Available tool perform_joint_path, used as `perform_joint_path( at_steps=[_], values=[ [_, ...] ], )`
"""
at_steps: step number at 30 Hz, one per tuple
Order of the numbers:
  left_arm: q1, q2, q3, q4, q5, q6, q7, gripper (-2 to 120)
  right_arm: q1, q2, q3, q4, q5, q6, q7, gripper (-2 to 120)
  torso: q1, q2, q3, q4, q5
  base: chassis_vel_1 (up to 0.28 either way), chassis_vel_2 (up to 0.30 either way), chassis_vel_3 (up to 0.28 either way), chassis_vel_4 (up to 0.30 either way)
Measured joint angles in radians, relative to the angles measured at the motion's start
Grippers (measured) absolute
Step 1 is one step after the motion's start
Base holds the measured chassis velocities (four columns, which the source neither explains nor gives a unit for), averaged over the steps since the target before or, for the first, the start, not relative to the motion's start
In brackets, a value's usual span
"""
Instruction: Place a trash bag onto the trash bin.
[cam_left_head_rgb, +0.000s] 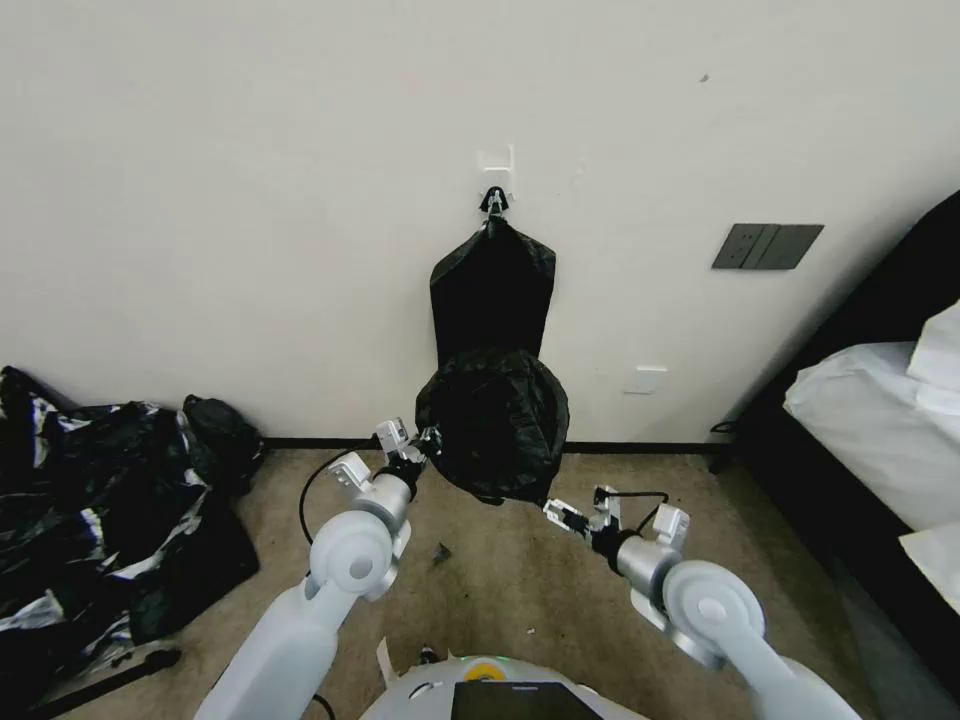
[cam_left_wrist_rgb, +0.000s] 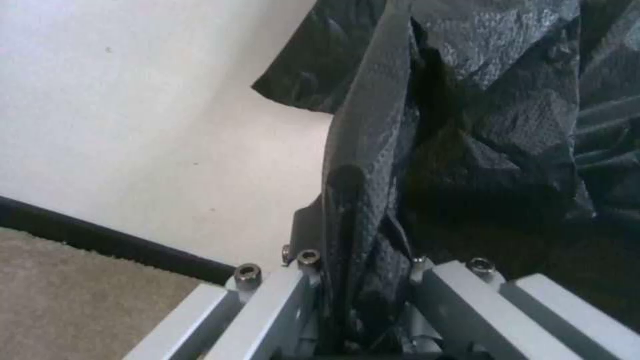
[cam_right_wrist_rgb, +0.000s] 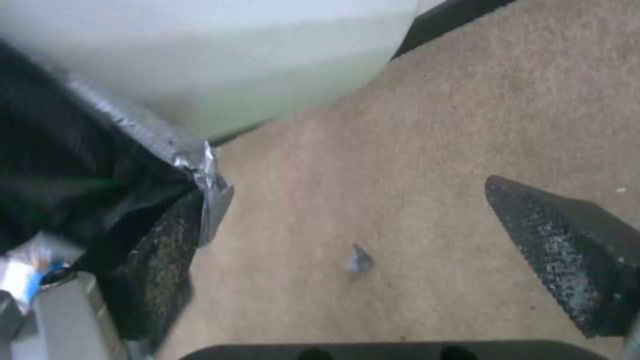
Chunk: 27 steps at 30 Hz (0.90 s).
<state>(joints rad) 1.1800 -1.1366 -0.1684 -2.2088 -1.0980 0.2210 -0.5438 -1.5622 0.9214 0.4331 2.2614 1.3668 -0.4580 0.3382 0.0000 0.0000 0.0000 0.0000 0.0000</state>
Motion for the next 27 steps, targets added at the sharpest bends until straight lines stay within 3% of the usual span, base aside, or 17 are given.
perform_joint_path(
  at_steps=[3, 4, 6, 12, 17, 22, 27],
  values=[
    [-0.017, 0.001, -0.002, 0.023, 0.019, 0.007, -0.032, 3, -0.071, -0.011, 0.016, 0.028, -0.153, 0.008, -0.130, 100, 0.000, 0.000, 0.000, -0.0003, -0.0001, 0.000, 0.000, 0.000, 0.000],
    [-0.017, 0.001, -0.002, 0.023, 0.019, 0.007, -0.032, 3, -0.071, -0.011, 0.016, 0.028, -0.153, 0.008, -0.130, 100, 0.000, 0.000, 0.000, -0.0003, -0.0001, 0.000, 0.000, 0.000, 0.000],
    [-0.034, -0.003, 0.004, 0.049, 0.037, 0.014, -0.063, 3, -0.112, -0.020, 0.022, 0.039, -0.311, 0.040, -0.239, 100, 0.000, 0.000, 0.000, -0.0002, -0.0001, 0.000, 0.000, 0.000, 0.000],
    [-0.055, -0.010, 0.021, 0.093, 0.070, 0.041, -0.099, 3, -0.119, -0.031, 0.051, 0.088, -0.458, 0.116, -0.281, 100, 0.000, 0.000, 0.000, -0.0001, 0.0000, 0.000, 0.000, 0.000, 0.000],
    [-0.055, -0.008, 0.036, 0.109, 0.106, 0.054, -0.098, 3, -0.065, -0.057, 0.091, 0.140, -0.484, 0.131, -0.253, 100, 0.000, 0.000, 0.000, -0.0003, 0.0000, 0.000, 0.000, 0.000, 0.000],
    [-0.044, -0.008, 0.068, 0.112, 0.177, 0.062, -0.090, 3, 0.096, -0.128, 0.073, 0.192, -0.412, 0.099, -0.185, 99, 0.000, 0.000, 0.000, 0.0001, 0.0001, 0.000, 0.000, 0.000, 0.000],
    [-0.020, -0.010, 0.102, 0.120, 0.319, 0.060, -0.053, 3, 0.290, -0.184, -0.052, 0.198, -0.373, 0.014, -0.177, 85, 0.000, 0.000, 0.000, 0.0000, -0.0001, 0.000, 0.000, 0.000, 0.000]
  ],
)
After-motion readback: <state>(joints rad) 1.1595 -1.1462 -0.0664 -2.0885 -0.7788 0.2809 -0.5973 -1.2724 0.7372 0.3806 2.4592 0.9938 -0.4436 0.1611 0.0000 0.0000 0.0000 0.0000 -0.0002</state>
